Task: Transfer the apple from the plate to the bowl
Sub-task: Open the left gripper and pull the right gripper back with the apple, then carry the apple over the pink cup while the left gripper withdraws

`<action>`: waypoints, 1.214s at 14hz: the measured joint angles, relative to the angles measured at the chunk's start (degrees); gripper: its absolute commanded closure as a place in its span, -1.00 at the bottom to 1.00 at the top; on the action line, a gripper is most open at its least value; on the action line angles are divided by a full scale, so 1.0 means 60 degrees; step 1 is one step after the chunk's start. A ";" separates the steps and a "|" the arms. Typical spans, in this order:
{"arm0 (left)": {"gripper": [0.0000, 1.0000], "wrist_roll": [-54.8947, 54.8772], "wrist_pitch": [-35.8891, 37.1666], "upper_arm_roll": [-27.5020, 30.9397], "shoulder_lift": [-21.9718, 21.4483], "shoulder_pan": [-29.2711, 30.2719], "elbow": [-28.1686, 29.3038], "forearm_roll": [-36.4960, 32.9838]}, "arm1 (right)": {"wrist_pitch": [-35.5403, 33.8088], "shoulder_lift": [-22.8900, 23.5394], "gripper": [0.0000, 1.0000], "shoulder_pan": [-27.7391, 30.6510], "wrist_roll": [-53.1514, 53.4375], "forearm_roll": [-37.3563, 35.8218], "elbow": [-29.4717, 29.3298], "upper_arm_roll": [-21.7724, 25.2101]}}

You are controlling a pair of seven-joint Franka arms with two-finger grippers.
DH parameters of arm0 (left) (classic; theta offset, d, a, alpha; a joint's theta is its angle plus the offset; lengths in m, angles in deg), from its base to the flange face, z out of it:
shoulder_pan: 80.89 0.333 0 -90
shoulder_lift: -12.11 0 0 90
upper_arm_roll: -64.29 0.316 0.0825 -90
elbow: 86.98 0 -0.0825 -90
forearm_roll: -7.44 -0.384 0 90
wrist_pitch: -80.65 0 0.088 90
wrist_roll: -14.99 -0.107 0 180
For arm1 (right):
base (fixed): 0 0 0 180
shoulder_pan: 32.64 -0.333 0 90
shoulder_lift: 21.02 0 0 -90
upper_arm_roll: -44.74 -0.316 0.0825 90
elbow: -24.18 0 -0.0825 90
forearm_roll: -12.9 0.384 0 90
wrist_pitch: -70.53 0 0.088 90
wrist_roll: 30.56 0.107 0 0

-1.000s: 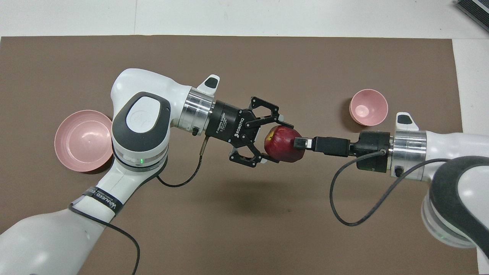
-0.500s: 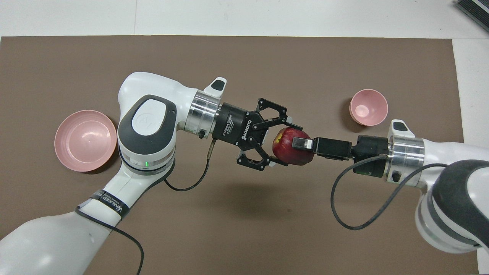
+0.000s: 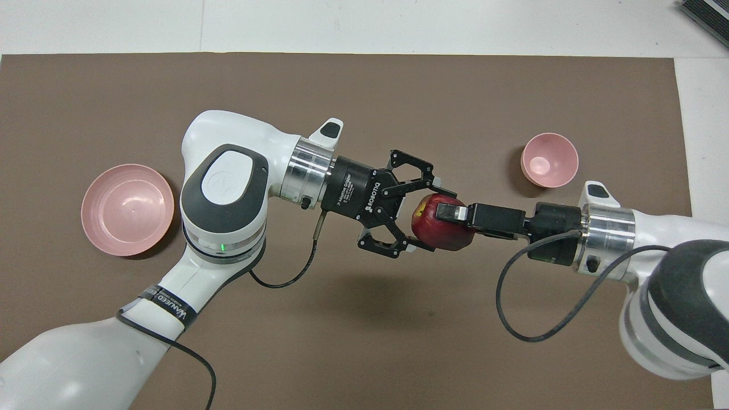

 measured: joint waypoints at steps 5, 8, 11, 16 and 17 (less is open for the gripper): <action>-1.00 0.0000 -0.0394 -0.0039 -0.0006 -0.0054 -0.0001 -0.0029 | 0.0095 0.0000 0.85 -0.0012 -0.0003 0.0068 0.0047 -0.0003; -1.00 0.0000 -0.0522 0.0053 -0.0008 -0.0027 -0.0010 -0.0687 | 0.0402 0.0002 0.85 -0.0011 -0.0003 0.0088 0.0054 -0.0001; -1.00 0.0000 -0.0584 0.0152 -0.0007 0.0262 -0.0002 -0.1404 | 0.0632 0.0019 0.85 0.0003 -0.0014 0.0089 0.0057 0.0021; -1.00 -0.0010 -0.0585 0.0141 0.0005 0.0576 0.0018 -0.4226 | 0.1684 0.0188 0.86 0.0182 -0.0389 -0.0080 0.0046 0.0059; -1.00 -0.0010 -0.0580 0.0117 0.0006 0.0555 0.0023 -0.4810 | 0.1944 0.0255 0.90 0.0256 -0.0413 -0.0395 0.0032 0.0063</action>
